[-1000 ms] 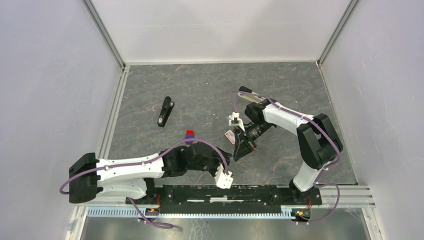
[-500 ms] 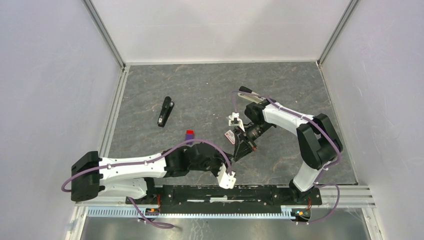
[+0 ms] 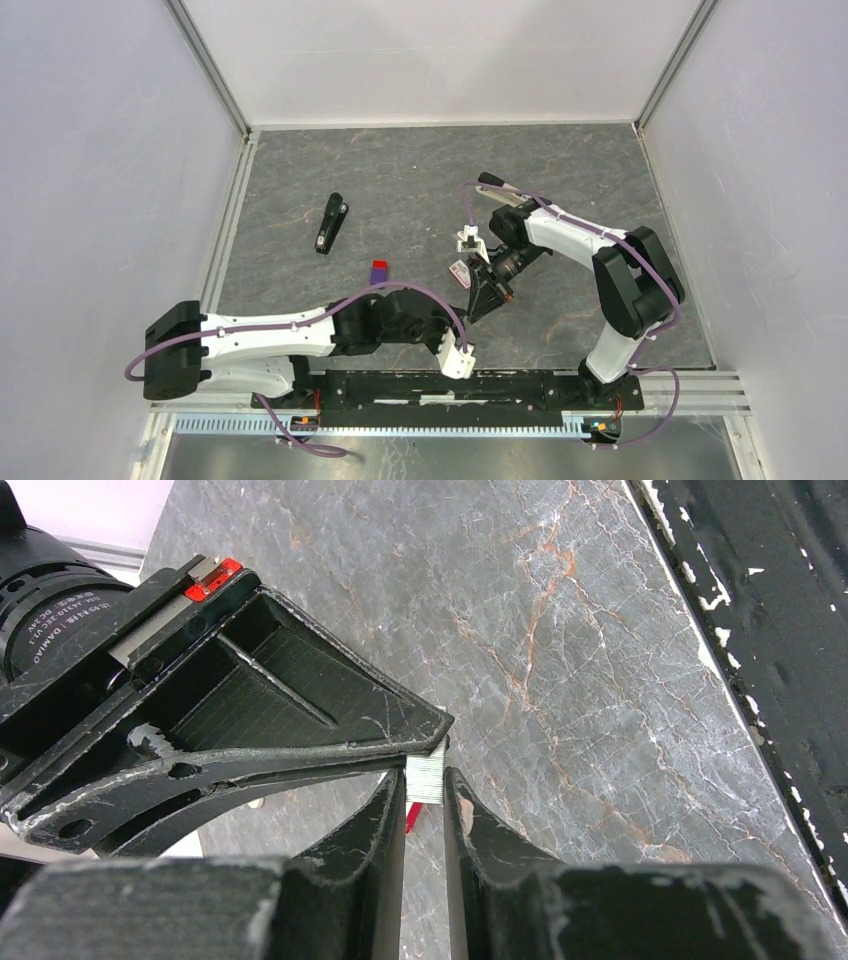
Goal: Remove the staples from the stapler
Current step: Pick up the staple from the center of the board.
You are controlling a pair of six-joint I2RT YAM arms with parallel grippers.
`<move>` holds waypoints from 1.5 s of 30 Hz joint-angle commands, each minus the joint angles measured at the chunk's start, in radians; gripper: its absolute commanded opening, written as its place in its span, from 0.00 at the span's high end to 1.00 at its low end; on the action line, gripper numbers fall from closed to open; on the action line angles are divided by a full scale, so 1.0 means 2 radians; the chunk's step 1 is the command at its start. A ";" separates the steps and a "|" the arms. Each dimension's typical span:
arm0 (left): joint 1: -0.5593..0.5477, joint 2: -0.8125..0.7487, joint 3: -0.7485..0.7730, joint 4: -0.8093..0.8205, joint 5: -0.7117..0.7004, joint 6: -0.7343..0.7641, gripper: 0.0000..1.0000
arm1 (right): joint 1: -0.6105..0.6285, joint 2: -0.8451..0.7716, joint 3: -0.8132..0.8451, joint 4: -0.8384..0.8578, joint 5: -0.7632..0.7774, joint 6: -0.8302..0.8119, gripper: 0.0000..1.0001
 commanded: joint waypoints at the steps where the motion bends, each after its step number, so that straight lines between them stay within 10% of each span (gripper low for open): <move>1: -0.008 0.002 0.020 0.013 0.002 0.005 0.80 | 0.001 -0.001 0.009 -0.004 -0.017 -0.009 0.89; 17: -0.008 -0.025 0.015 -0.006 -0.007 -0.074 0.94 | -0.019 -0.061 -0.023 0.097 0.012 0.072 0.42; 27: -0.007 -0.040 -0.026 0.053 -0.028 -0.276 0.95 | -0.148 -0.180 -0.028 0.130 0.065 0.008 0.37; 32: -0.003 -0.010 -0.023 0.097 -0.041 -0.360 0.95 | -0.147 -0.330 -0.147 0.356 0.090 0.100 0.33; 38: 0.008 0.006 -0.035 0.171 -0.029 -0.408 0.95 | -0.140 -0.325 -0.151 0.252 0.044 -0.036 0.33; 45: 0.025 0.019 -0.037 0.202 -0.027 -0.440 0.95 | -0.110 -0.333 -0.176 0.306 0.070 0.020 0.33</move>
